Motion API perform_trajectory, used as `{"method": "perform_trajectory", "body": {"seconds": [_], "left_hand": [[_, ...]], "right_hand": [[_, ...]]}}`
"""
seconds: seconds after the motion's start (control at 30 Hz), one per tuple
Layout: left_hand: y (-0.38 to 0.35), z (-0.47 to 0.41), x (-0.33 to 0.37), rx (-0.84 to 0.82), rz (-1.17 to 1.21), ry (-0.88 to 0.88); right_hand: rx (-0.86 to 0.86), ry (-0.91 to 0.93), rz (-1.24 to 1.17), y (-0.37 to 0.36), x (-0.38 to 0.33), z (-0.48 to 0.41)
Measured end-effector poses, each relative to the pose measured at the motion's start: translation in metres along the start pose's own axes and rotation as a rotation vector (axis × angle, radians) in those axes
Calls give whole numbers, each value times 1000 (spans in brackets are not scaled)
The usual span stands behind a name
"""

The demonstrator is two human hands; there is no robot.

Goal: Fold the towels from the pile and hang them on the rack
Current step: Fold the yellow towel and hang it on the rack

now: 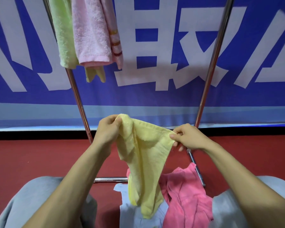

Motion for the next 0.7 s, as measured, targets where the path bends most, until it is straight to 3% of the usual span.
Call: {"method": "perform_trajectory", "body": {"seconds": [0.07, 0.13, 0.27, 0.37, 0.53, 0.7], "left_hand": [[1, 4, 21, 67, -460, -285], [-6, 13, 30, 99, -770, -453], [-15, 16, 22, 59, -938, -436], [-15, 11, 15, 9, -789, -316], [-30, 16, -2, -137, -132, -37], [-45, 26, -1, -236, 34, 18]], "right_hand": [[-2, 50, -157, 1, -13, 4], [19, 90, -199, 4, -22, 8], [159, 134, -2, 14, -25, 12], [207, 153, -73, 15, -28, 14], [271, 310, -109, 12, -48, 22], [199, 343, 2, -8, -61, 24]]}}
Point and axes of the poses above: each hand's wrist, its own z-axis away from the middle knuckle, its own y-axis out of the back of the hand, x = y × z, the point moved 9 cm from there along -z, towards the middle knuckle
